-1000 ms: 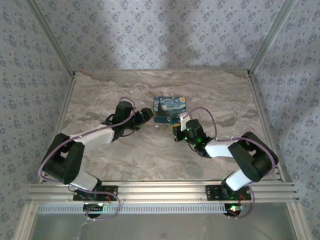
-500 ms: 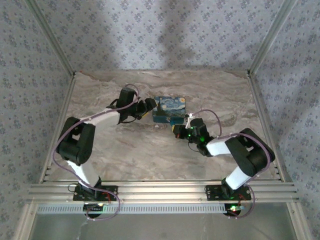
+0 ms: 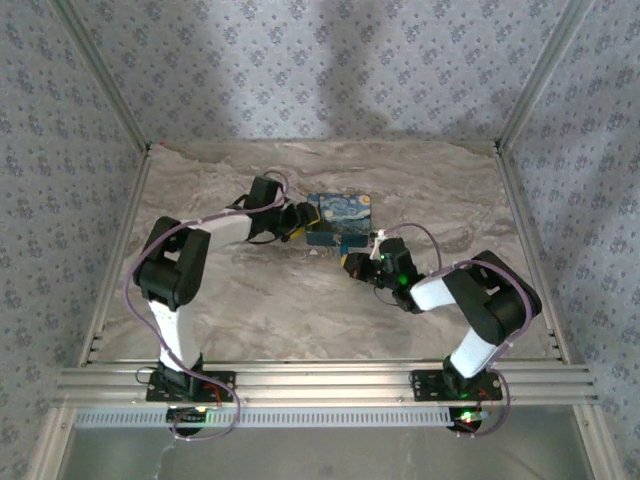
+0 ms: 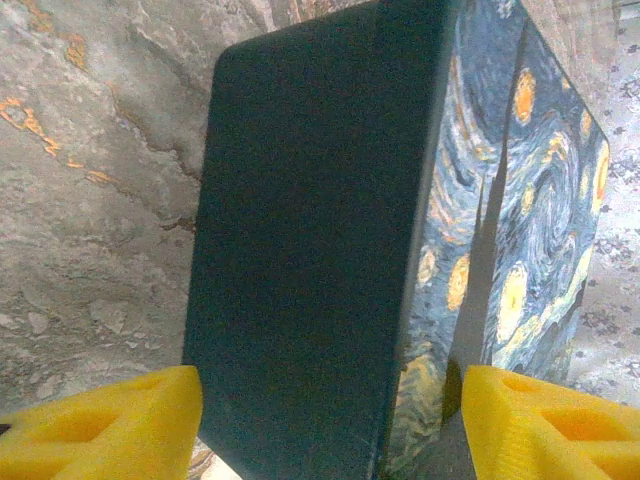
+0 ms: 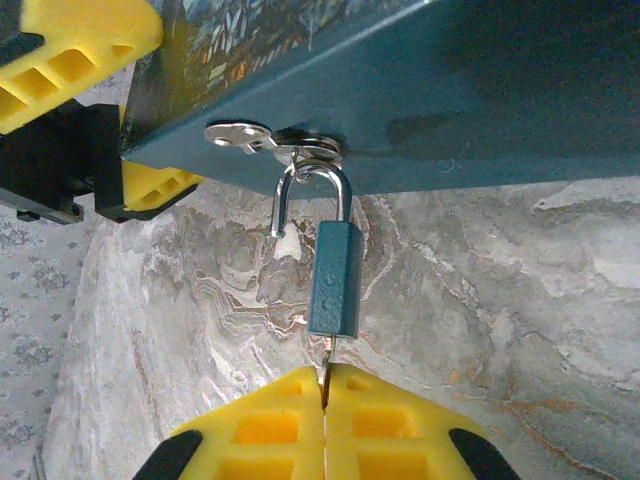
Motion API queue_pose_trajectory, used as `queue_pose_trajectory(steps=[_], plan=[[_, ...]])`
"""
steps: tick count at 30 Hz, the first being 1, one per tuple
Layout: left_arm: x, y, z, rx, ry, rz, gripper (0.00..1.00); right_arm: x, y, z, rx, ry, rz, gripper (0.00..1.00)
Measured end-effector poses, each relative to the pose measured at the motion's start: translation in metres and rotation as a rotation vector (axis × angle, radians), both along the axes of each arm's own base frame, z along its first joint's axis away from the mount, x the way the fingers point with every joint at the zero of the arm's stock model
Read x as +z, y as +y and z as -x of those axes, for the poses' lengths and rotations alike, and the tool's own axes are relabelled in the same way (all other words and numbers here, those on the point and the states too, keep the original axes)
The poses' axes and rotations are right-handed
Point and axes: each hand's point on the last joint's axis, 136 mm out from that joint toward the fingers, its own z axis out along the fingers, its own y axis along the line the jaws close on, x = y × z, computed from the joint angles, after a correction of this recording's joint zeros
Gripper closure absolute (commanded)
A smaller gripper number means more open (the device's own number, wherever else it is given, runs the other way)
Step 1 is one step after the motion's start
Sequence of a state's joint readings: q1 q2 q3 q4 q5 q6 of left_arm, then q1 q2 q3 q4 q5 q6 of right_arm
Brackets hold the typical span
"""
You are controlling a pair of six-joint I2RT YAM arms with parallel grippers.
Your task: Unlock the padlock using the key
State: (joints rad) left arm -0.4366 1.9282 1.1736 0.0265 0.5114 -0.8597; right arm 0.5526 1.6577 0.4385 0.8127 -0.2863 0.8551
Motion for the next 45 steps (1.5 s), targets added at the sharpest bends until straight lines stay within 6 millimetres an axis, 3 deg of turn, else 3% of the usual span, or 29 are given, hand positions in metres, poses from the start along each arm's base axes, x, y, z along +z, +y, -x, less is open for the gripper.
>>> queue_pose_trajectory(steps=[6,14,23,27,30,34,39,45], plan=[[-0.001,-0.001,0.000,-0.007,-0.020,0.014,0.37,-0.006,-0.013,0.004,-0.018,0.024,0.036,0.70],[-0.002,-0.001,0.008,-0.017,-0.047,0.033,0.40,0.021,-0.028,-0.003,0.016,-0.079,0.063,0.54],[-0.001,-0.007,0.030,-0.037,-0.049,0.027,0.41,0.051,-0.036,-0.038,0.056,-0.217,0.061,0.51],[0.000,-0.010,0.039,-0.046,-0.047,0.022,0.41,0.051,-0.042,-0.052,0.068,-0.246,0.060,0.50],[0.000,-0.011,0.041,-0.043,-0.044,0.018,0.41,0.052,-0.041,-0.054,0.087,-0.267,0.061,0.44],[0.000,-0.011,0.041,-0.036,-0.045,0.015,0.41,0.046,-0.043,-0.045,0.105,-0.280,0.070,0.35],[0.000,-0.011,0.041,-0.035,-0.044,0.016,0.41,0.028,-0.044,-0.025,0.137,-0.244,0.076,0.35],[0.000,-0.011,0.041,-0.035,-0.044,0.016,0.41,0.019,-0.029,-0.021,0.191,-0.242,0.059,0.35]])
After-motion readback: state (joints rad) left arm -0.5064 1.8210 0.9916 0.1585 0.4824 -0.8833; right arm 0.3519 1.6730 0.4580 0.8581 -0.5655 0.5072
